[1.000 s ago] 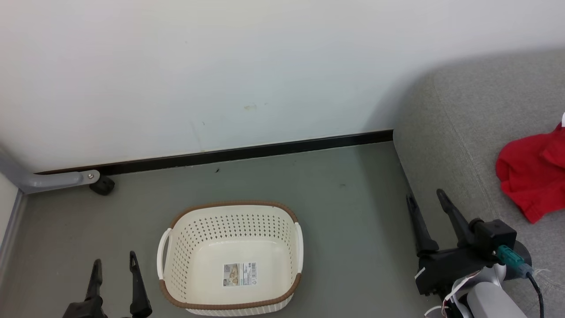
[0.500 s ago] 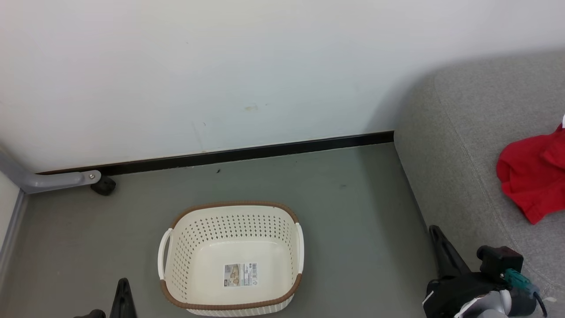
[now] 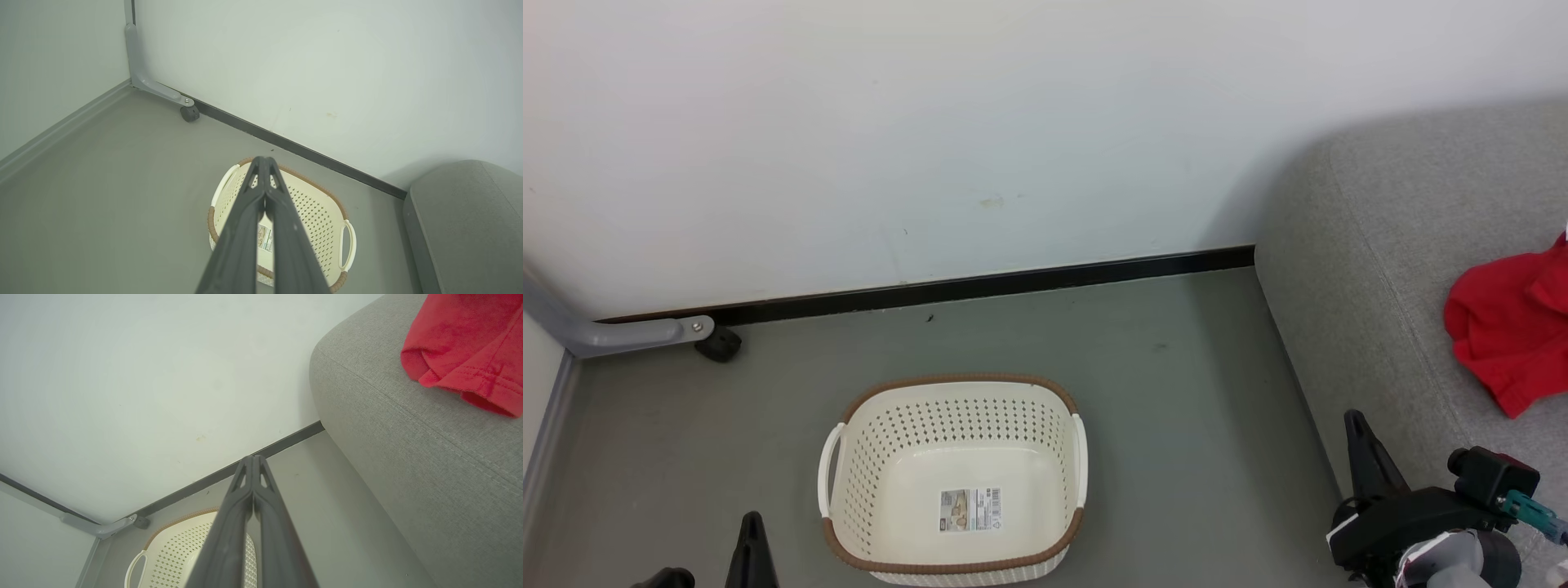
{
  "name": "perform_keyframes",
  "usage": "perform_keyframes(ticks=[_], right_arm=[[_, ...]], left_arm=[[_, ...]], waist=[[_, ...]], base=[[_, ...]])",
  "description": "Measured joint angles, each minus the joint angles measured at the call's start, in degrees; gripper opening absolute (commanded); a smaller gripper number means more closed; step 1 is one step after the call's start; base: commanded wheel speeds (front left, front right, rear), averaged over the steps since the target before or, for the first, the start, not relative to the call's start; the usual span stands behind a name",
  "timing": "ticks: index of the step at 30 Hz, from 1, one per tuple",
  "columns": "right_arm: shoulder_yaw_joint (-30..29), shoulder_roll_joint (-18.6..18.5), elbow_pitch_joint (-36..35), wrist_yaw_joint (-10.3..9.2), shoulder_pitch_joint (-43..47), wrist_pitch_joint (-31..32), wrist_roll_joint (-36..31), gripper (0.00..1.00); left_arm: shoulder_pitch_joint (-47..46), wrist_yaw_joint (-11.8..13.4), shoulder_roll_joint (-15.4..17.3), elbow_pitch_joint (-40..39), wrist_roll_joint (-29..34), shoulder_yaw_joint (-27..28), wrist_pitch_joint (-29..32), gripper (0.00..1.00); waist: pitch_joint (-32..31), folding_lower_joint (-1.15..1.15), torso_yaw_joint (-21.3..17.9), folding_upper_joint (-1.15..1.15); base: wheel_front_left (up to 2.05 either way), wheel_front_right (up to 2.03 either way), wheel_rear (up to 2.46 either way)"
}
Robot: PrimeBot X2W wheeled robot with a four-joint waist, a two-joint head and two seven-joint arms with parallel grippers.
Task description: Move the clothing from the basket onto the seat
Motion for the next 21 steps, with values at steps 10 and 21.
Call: perform_keyframes(ticks=[10, 21], right_arm=[[-2.18, 0.22, -1.15, 0.48, 0.27, 2.03, 7.73, 0.00], [-4.54, 0.60, -2.46, 0.93, 0.40, 4.54, 16.15, 0.00]], left_arm=[[-0.52, -1.45, -0.19, -0.02, -7.68, 0.48, 2.20, 0.00], [-1.60, -3.07, -0.32, -0.09, -16.52, 1.03, 4.44, 0.00]], waist=[[-0.15, 0.00, 0.21, 0.00], [-0.31, 0.00, 0.43, 0.00]], base=[[0.00, 0.00, 0.00], [0.00, 0.00, 0.00]])
